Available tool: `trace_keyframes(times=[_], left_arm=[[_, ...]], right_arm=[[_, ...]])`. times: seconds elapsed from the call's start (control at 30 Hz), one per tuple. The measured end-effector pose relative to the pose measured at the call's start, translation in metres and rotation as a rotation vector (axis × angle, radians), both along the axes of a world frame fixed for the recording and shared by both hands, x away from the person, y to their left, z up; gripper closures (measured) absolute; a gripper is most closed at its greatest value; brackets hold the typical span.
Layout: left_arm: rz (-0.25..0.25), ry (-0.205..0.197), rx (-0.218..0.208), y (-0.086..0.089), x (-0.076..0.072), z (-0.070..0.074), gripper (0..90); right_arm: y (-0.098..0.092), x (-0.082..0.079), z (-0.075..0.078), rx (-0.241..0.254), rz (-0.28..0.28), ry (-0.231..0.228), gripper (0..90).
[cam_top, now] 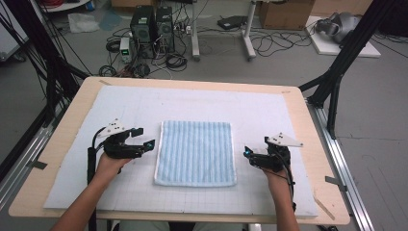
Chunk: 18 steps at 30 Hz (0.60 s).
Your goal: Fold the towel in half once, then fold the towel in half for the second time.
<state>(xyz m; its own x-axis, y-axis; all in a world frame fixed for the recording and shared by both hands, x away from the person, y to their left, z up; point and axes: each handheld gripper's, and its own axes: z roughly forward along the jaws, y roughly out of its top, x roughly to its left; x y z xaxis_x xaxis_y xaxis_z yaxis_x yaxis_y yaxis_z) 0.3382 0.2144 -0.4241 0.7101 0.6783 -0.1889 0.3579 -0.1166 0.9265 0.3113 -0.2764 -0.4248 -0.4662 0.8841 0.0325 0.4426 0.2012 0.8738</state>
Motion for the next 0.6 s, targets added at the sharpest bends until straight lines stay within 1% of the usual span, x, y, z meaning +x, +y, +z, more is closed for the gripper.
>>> trace_keyframes(times=[0.1,0.17,0.3,0.4,0.6], left_arm=[[0.002,0.002,0.008,0.0008,-0.0007,0.0006,22.4],[0.005,0.002,0.012,0.0007,-0.0014,0.0011,22.4],[0.013,-0.004,0.008,-0.0005,-0.0018,0.0017,21.6],[0.017,0.011,0.006,0.0,-0.0013,0.0009,20.8],[0.03,0.016,-0.012,0.0034,-0.0004,0.0013,20.7]], right_arm=[[0.0005,0.0005,-0.0003,-0.002,0.004,-0.002,11.4],[0.0012,0.001,-0.0007,-0.001,0.006,0.004,11.4],[0.0037,0.0018,0.0,-0.008,0.017,0.004,11.4],[0.0039,0.0025,0.0001,-0.012,0.017,0.003,11.4],[0.0039,0.0023,-0.0005,-0.013,0.015,0.006,11.4]])
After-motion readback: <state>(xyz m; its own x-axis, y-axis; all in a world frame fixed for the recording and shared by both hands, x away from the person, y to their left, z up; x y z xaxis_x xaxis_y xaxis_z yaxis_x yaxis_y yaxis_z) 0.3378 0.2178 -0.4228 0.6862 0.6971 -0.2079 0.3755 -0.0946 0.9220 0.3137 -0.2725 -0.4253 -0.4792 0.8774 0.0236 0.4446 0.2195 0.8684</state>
